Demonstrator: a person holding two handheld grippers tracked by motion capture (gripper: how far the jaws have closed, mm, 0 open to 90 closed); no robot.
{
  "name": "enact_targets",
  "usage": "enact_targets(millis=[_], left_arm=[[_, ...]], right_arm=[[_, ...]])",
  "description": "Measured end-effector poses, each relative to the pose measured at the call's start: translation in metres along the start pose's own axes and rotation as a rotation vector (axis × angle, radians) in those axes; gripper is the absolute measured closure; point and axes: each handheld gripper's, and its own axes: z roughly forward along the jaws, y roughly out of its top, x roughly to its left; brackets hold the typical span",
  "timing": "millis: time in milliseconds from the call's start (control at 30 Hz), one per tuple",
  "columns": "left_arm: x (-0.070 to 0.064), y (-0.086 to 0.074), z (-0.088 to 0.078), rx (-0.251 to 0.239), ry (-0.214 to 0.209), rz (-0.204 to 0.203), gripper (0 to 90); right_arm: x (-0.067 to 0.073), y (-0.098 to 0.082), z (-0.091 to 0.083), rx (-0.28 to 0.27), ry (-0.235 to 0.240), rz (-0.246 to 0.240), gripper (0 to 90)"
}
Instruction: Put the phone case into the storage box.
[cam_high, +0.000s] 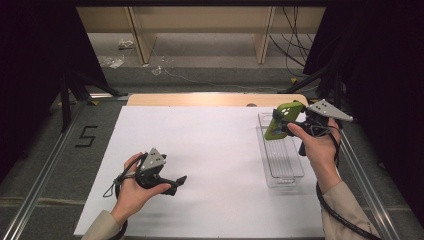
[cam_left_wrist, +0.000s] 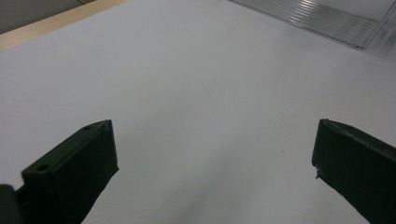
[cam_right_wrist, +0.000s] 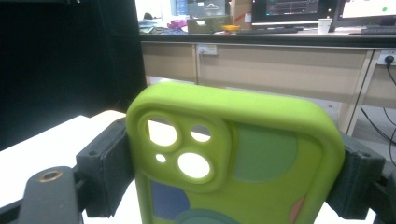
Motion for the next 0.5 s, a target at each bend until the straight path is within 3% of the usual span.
enact_targets(millis=[500], left_arm=[[0.0019, -0.0014, -0.0016, 0.000, 0.005, -0.006, 0.0]], right_arm=[[-0.0043, -0.0023, 0.0007, 0.007, -0.016, -0.002, 17.6]])
